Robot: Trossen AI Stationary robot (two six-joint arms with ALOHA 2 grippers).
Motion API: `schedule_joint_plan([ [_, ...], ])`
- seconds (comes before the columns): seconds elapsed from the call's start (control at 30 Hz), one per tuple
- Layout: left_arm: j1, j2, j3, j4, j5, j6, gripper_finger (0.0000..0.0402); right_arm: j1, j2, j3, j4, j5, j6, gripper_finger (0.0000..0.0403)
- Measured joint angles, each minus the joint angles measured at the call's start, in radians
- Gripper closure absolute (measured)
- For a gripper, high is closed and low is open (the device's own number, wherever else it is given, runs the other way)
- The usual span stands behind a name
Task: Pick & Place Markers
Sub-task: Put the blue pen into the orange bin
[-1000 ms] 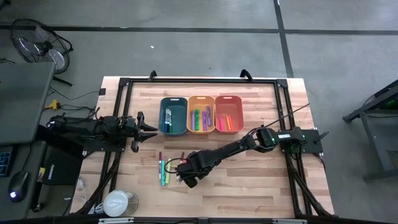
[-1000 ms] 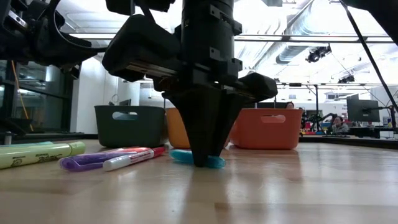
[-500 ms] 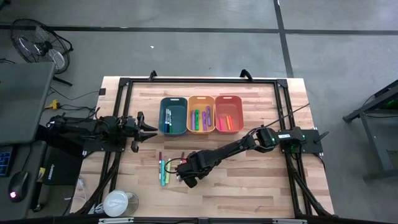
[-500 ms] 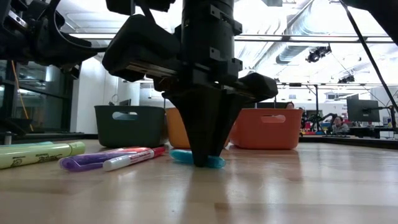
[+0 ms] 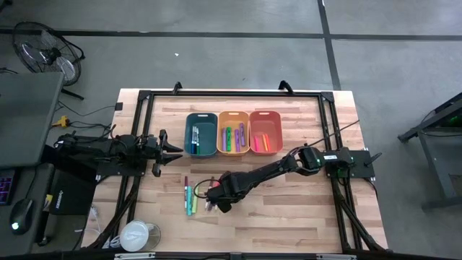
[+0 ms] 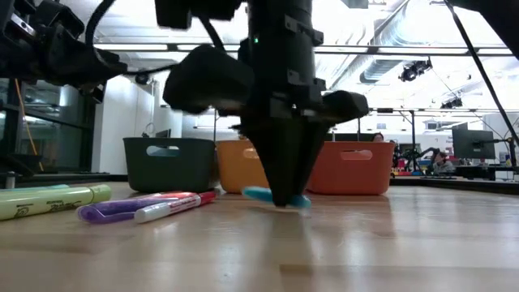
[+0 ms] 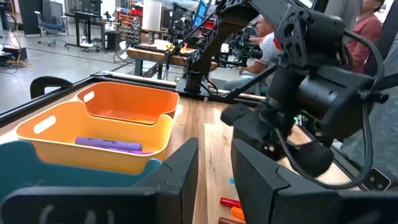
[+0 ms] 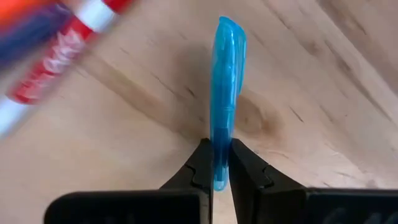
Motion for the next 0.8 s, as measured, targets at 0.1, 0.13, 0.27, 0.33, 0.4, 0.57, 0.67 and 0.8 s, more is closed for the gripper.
schedule_joint_plan([
  [0.1, 0.000, 0.000, 0.000, 0.000, 0.000, 0.000, 0.0308, 0.002, -0.022, 0.004, -0.009, -0.003, 0.005, 0.0385],
  [0.13, 0.000, 0.000, 0.000, 0.000, 0.000, 0.000, 0.0308, 0.003, -0.030, 0.005, -0.012, 0.000, 0.005, 0.0385],
  [0.27, 0.000, 0.000, 0.000, 0.000, 0.000, 0.000, 0.0308, 0.003, -0.061, 0.005, -0.032, 0.017, 0.003, 0.0385],
  [0.33, 0.000, 0.000, 0.000, 0.000, 0.000, 0.000, 0.0308, 0.002, -0.087, 0.005, -0.048, 0.043, 0.005, 0.0386],
  [0.4, 0.000, 0.000, 0.000, 0.000, 0.000, 0.000, 0.0308, 0.002, -0.114, 0.006, -0.065, 0.074, 0.013, 0.0386],
  [0.57, 0.000, 0.000, 0.000, 0.000, 0.000, 0.000, 0.0308, -0.007, -0.182, 0.006, -0.139, 0.154, 0.025, 0.0386],
  [0.67, 0.000, 0.000, 0.000, 0.000, 0.000, 0.000, 0.0308, -0.017, -0.226, 0.006, -0.202, 0.196, 0.027, 0.0386],
  [0.8, 0.000, 0.000, 0.000, 0.000, 0.000, 0.000, 0.0308, -0.026, -0.278, 0.007, -0.300, 0.244, 0.028, 0.0386],
])
